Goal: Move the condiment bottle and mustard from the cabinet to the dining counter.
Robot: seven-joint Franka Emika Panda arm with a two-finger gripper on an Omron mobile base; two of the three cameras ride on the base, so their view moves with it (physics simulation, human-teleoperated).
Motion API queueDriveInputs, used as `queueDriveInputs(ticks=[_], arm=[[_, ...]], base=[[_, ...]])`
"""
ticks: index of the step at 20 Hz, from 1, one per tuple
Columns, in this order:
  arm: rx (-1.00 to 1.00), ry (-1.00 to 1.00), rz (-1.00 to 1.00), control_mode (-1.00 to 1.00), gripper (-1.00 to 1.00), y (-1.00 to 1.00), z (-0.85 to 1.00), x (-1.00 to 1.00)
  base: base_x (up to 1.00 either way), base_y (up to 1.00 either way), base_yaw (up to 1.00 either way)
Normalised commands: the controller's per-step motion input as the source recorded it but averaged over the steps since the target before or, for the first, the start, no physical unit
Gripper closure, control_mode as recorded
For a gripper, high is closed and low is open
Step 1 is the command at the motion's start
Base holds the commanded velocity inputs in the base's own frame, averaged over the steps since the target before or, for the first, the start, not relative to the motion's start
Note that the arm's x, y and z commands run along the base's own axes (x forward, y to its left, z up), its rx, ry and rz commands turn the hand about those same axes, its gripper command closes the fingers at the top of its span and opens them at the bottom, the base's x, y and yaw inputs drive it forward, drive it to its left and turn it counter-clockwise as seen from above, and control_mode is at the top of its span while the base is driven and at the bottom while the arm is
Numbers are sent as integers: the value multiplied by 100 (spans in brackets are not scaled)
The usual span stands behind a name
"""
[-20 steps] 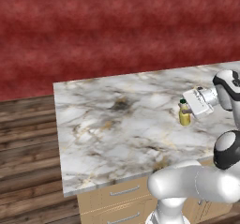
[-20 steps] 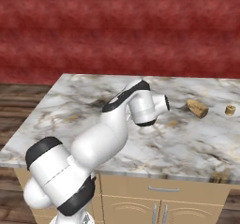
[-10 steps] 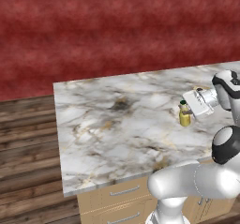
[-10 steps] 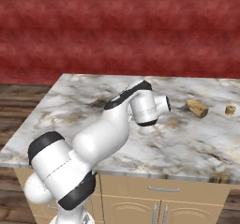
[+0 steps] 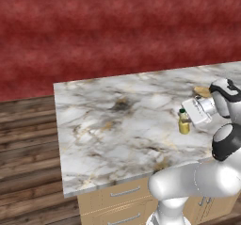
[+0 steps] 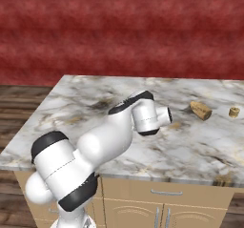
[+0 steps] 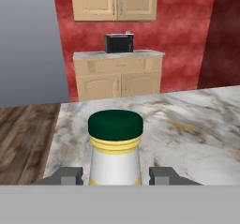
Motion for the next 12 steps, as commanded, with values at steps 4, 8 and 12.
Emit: queueDriveInputs(ticks=[4, 8, 12], arm=[[0, 0, 0, -100, 100, 0, -31, 0], [0, 0, 0, -100, 100, 0, -35, 0], [2, 0, 0, -100, 100, 0, -34, 0]], base=[[0, 0, 0], [0, 0, 0], [0, 0, 0]])
